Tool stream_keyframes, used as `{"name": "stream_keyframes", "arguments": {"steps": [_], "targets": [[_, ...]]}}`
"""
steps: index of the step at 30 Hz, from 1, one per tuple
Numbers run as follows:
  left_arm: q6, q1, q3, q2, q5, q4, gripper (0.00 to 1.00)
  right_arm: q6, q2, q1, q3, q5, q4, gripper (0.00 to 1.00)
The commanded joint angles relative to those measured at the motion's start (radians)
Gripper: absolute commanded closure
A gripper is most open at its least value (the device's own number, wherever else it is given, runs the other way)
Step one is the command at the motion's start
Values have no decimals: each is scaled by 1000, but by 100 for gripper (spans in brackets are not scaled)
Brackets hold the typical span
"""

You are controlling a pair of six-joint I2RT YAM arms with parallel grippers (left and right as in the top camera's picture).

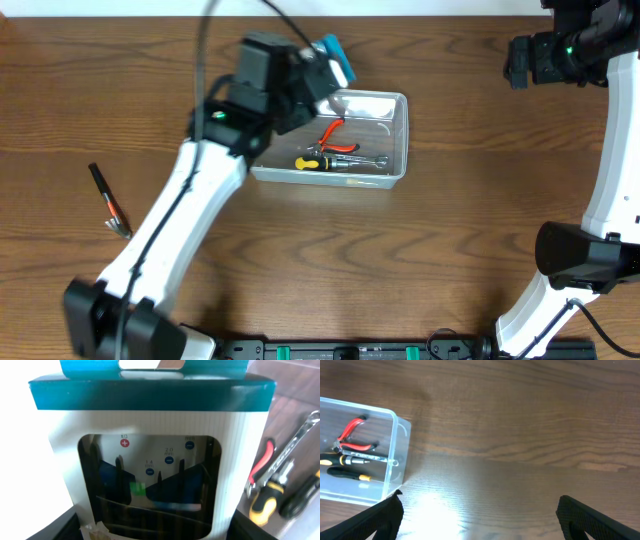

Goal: Pack container
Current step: 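Carry the screwdriver box with the left gripper into the container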

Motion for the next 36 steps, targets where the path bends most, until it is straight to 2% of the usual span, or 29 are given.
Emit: {"name": "stream_keyframes", "arguments": {"steps": [1,7,15,18,19,22,29,36], "targets": [[72,-21,10,101,-5,9,94,11,6,-1,-5,-8,-6,1],[68,-36,10,265,-2,-10,94,11,6,-1,-5,-8,-5,1],[23,-35,8,365,-2,-13,93,10,6,-1,-5,-8,-4,1],[23,-35,8,386,-2,-27,83,10,6,-1,-5,-8,-4,1],[23,-35,8,390,-2,-34,71,10,6,-1,-5,-8,-4,1],[23,-35,7,394,-2,-47,48,10,6,-1,-5,-8,-4,1],[23,-35,7,392,-3,-48,23,10,6,-1,-5,-8,-4,1],[23,-35,7,355,-12,-48,11,10,6,-1,-5,-8,-5,1]]}}
